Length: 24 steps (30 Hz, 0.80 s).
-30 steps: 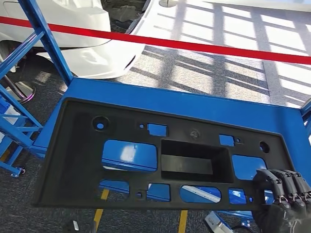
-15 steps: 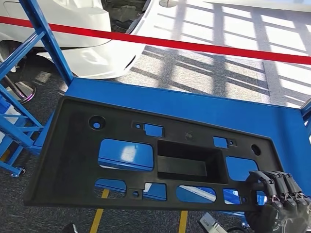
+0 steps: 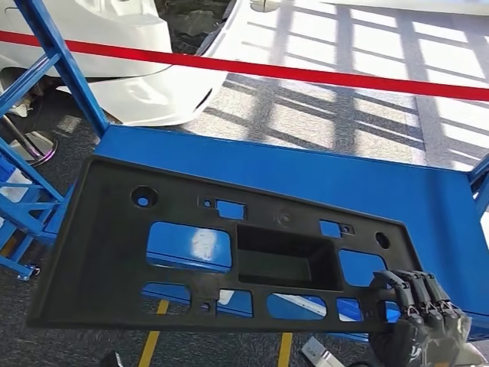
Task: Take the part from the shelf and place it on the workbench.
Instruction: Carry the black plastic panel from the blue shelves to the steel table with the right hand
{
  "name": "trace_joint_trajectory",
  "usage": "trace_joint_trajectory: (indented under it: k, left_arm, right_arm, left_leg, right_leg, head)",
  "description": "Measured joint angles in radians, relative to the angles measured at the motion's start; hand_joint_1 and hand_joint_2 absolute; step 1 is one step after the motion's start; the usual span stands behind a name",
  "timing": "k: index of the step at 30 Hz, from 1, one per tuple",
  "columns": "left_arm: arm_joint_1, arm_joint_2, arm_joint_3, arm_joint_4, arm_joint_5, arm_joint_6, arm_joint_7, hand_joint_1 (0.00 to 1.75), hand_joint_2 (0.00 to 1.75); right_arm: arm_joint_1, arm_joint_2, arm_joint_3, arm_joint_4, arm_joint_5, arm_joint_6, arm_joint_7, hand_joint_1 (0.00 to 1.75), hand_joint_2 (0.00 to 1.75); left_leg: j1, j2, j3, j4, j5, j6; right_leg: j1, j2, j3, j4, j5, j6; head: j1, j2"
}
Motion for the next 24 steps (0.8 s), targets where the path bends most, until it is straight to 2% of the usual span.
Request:
trace_joint_trajectory:
  k: [2,3,4,6,7,8,9,12,13,14,17,18,19,21,22,23,24]
  left_arm:
    - [0.000,0.000,0.000,0.000,0.000,0.000,0.000,0.00,1.75]
    - [-0.001,0.000,0.000,0.000,0.000,0.000,0.000,0.00,1.75]
    - [-0.001,0.000,-0.001,0.000,0.000,0.000,0.000,0.00,1.75]
    - [-0.001,0.001,-0.001,0.000,0.000,0.000,0.000,0.00,1.75]
    - [0.000,0.001,-0.001,0.000,0.000,0.000,0.000,0.00,1.75]
    - [0.000,0.001,-0.001,0.000,0.000,0.000,0.000,0.00,1.75]
    - [-0.001,0.001,-0.001,0.000,0.000,0.000,0.000,0.00,1.75]
    - [-0.001,0.001,-0.001,0.000,0.000,0.000,0.000,0.00,1.75]
    - [-0.001,0.001,-0.001,0.000,0.000,0.000,0.000,0.00,1.75]
    - [-0.001,0.001,-0.001,0.000,0.000,-0.001,0.000,0.00,1.75]
    - [0.001,0.000,-0.001,0.000,0.001,-0.003,0.000,0.00,1.75]
    - [0.002,-0.001,-0.001,0.000,0.001,-0.004,0.000,0.00,1.75]
    - [0.002,-0.001,-0.001,0.000,0.000,-0.004,0.000,0.00,1.75]
    - [0.002,-0.001,-0.001,0.000,0.000,-0.005,0.000,0.00,1.75]
    - [0.002,-0.001,-0.001,0.000,0.000,-0.005,0.000,0.00,1.75]
    - [0.002,-0.001,-0.001,0.000,0.000,-0.005,0.000,0.00,1.75]
    - [0.002,-0.001,-0.001,0.000,0.000,-0.005,0.001,0.00,1.75]
  right_arm:
    - [0.000,-0.001,0.002,0.000,0.000,0.000,0.003,1.75,1.75]
    - [-0.001,-0.001,0.004,0.000,0.000,0.000,0.003,1.75,1.75]
    - [-0.002,-0.001,0.006,0.001,0.000,0.000,0.003,1.75,1.75]
    - [-0.002,-0.001,0.010,0.002,0.000,-0.001,0.003,1.75,1.75]
    - [-0.002,-0.001,0.011,0.004,0.000,-0.001,0.004,1.75,1.75]
    - [-0.002,-0.002,0.012,0.006,0.000,-0.001,0.004,1.75,1.75]
    - [-0.002,-0.002,0.013,0.008,0.000,-0.001,0.005,1.75,1.75]
    - [-0.002,-0.003,0.019,0.010,0.000,-0.001,0.006,1.75,1.75]
    - [-0.002,-0.003,0.020,0.010,0.000,-0.001,0.007,1.75,1.75]
    - [-0.002,-0.004,0.020,0.010,0.000,-0.001,0.007,1.75,1.75]
    - [-0.001,-0.005,0.021,0.010,0.000,-0.001,0.009,1.75,1.75]
    - [-0.001,-0.006,0.021,0.011,0.000,-0.001,0.009,1.75,1.75]
    - [-0.001,-0.007,0.021,0.011,0.000,-0.001,0.009,1.75,1.75]
    - [-0.001,-0.010,0.021,0.014,0.000,-0.001,0.009,1.75,1.75]
    - [0.000,-0.011,0.021,0.017,0.000,-0.001,0.009,1.75,1.75]
    - [0.000,-0.012,0.021,0.019,0.000,-0.001,0.010,1.75,1.75]
    - [0.000,-0.013,0.021,0.022,0.000,-0.001,0.010,1.75,1.75]
  left_leg:
    - [0.002,0.001,-0.005,0.010,-0.010,-0.007]
    - [0.003,0.001,-0.016,0.034,-0.027,-0.008]
    - [0.003,0.001,-0.037,0.081,-0.056,-0.008]
    - [-0.001,0.001,-0.103,0.218,-0.117,-0.004]
    - [-0.003,0.001,-0.131,0.274,-0.133,-0.002]
    - [-0.005,0.001,-0.144,0.296,-0.130,0.002]
    - [-0.008,0.001,-0.138,0.278,-0.107,0.007]
    - [-0.018,0.001,-0.060,0.098,-0.006,0.025]
    - [-0.021,0.001,-0.044,0.056,0.008,0.028]
    - [-0.024,0.001,-0.040,0.038,0.011,0.029]
    - [-0.022,0.002,-0.046,0.026,0.021,0.039]
    - [-0.020,0.004,-0.048,0.023,0.027,0.044]
    - [-0.017,0.006,-0.050,0.020,0.032,0.050]
    - [-0.019,0.010,-0.057,0.020,0.038,0.057]
    - [-0.020,0.012,-0.060,0.021,0.041,0.058]
    - [-0.021,0.013,-0.063,0.021,0.043,0.058]
    - [-0.023,0.013,-0.065,0.021,0.045,0.059]
  right_leg:
    - [-0.001,0.000,-0.001,-0.002,-0.005,-0.016]
    - [-0.001,-0.001,0.000,-0.004,-0.005,-0.024]
    - [0.000,-0.004,0.001,-0.006,-0.005,-0.031]
    - [0.007,-0.008,-0.001,-0.006,-0.005,-0.041]
    - [0.012,-0.009,-0.001,-0.005,-0.005,-0.044]
    - [0.016,-0.010,-0.002,-0.005,-0.004,-0.046]
    - [0.019,-0.009,-0.001,-0.005,-0.004,-0.047]
    - [0.024,-0.008,0.001,-0.004,-0.002,-0.045]
    - [0.026,-0.007,-0.002,-0.002,0.001,-0.042]
    - [0.026,-0.008,-0.005,-0.002,0.004,-0.036]
    - [0.026,-0.008,-0.014,0.000,0.008,-0.017]
    - [0.025,-0.008,-0.020,0.016,-0.009,-0.012]
    - [0.024,-0.008,-0.033,0.052,-0.038,-0.007]
    - [0.022,-0.009,-0.074,0.174,-0.114,0.003]
    - [0.021,-0.009,-0.090,0.231,-0.141,0.006]
    - [0.021,-0.009,-0.094,0.261,-0.150,0.007]
    - [0.021,-0.009,-0.077,0.251,-0.140,0.006]
  head:
    - [-0.001,0.000]
    - [-0.002,0.000]
    - [-0.002,0.000]
    - [-0.004,0.000]
    - [-0.004,0.000]
    - [-0.004,0.000]
    - [-0.004,0.000]
    - [-0.003,0.000]
    - [-0.003,0.000]
    - [-0.003,0.000]
    - [-0.002,0.000]
    - [-0.002,0.000]
    - [-0.001,0.000]
    - [0.000,0.000]
    - [0.000,0.000]
    - [-0.001,0.000]
    - [-0.001,0.000]
